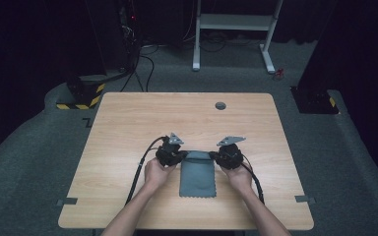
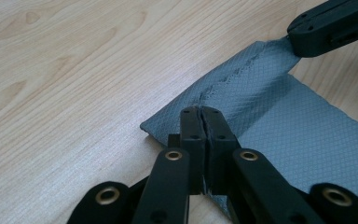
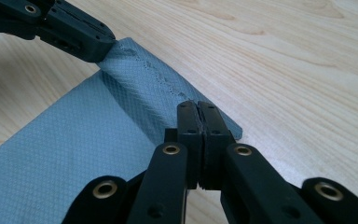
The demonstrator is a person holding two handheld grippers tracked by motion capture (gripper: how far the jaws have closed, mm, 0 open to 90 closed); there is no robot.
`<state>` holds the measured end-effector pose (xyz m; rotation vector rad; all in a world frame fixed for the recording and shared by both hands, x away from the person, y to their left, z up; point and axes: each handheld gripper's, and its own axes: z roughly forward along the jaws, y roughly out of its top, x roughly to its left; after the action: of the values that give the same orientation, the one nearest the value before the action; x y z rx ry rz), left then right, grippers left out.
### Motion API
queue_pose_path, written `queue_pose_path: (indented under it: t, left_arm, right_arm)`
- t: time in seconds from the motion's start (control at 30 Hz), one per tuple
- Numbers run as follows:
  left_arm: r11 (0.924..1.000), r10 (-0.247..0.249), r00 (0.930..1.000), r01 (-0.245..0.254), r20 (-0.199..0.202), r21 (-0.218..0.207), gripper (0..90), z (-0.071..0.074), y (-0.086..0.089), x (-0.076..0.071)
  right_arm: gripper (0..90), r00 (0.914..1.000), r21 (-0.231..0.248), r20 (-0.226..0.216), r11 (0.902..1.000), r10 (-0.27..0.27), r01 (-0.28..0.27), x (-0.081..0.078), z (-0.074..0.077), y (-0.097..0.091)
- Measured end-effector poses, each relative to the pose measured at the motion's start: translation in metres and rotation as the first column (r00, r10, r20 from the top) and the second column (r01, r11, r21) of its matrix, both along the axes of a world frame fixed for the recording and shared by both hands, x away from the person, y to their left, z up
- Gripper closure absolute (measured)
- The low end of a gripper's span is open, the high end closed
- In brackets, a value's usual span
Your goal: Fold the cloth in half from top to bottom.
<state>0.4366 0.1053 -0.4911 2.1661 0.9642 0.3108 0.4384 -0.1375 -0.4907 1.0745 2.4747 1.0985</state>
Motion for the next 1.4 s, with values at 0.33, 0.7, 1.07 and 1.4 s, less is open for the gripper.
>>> queue_pose_path:
  t: [0.33, 0.7, 1.07, 1.4]
  left_arm:
    - [0.9998, -0.012, 0.9997, 0.013, 0.021, -0.018, 87.9, 0.000, 0.003, -0.011]
    - [0.9993, -0.023, 0.9995, 0.024, 0.022, -0.029, 88.0, -0.001, 0.003, -0.021]
    - [0.9983, -0.027, 0.9993, 0.029, 0.025, -0.050, 88.0, -0.003, 0.006, -0.029]
    - [0.9974, -0.032, 0.9993, 0.034, 0.020, -0.064, 88.0, -0.005, 0.008, -0.038]
  right_arm:
    - [89.1, 0.9998, 0.011, 0.008, 0.9998, 0.018, -0.018, -0.009, -0.001, -0.003]
    - [89.1, 0.9996, 0.029, 0.004, 0.9992, 0.028, -0.028, -0.018, -0.005, -0.006]
    - [89.1, 0.9995, 0.042, 0.000, 0.9986, 0.032, -0.032, -0.026, -0.006, -0.008]
    - [89.1, 0.9985, 0.039, 0.003, 0.9978, 0.054, -0.054, -0.033, -0.007, -0.009]
